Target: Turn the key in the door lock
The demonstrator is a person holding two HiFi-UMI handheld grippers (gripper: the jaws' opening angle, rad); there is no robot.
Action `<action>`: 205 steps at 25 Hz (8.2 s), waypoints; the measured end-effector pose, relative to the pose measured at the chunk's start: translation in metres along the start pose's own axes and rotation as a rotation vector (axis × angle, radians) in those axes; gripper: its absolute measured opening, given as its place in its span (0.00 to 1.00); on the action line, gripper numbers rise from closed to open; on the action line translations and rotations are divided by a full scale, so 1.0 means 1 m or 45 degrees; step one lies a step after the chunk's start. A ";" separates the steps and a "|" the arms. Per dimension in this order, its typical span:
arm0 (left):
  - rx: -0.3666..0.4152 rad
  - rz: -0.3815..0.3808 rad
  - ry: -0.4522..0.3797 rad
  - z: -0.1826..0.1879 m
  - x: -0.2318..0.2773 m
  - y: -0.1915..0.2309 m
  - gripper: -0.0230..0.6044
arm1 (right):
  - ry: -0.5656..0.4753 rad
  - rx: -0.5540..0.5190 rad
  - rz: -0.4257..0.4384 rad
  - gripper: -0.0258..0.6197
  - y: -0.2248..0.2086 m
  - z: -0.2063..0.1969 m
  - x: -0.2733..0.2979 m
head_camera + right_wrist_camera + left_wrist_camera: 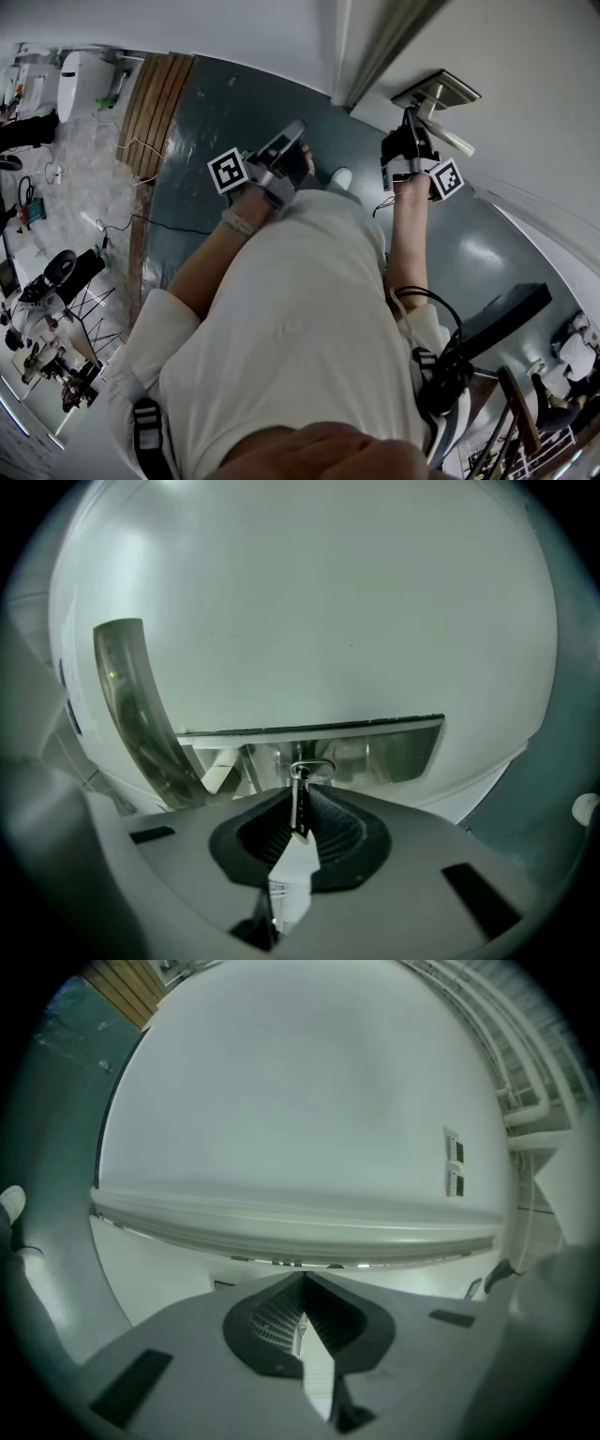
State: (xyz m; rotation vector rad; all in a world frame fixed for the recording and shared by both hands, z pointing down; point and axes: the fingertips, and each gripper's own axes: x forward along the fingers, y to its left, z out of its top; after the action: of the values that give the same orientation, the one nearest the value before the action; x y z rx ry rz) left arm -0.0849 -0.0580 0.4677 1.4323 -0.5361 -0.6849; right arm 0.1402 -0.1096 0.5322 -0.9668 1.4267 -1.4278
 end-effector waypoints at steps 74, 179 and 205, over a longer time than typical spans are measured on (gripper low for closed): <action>-0.065 0.024 -0.023 0.002 -0.003 0.012 0.05 | -0.196 0.327 0.204 0.12 -0.007 -0.004 -0.029; -0.138 0.047 -0.087 0.007 -0.010 0.019 0.05 | -0.047 -0.187 -0.171 0.16 0.005 -0.003 -0.009; -0.158 0.054 -0.090 0.007 -0.011 0.023 0.05 | 0.018 -0.883 -0.322 0.18 0.013 -0.005 -0.013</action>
State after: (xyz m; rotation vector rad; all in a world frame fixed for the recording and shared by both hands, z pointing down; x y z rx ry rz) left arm -0.0955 -0.0548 0.4918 1.2816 -0.5675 -0.7249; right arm 0.1408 -0.0951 0.5199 -1.6136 1.9128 -1.1110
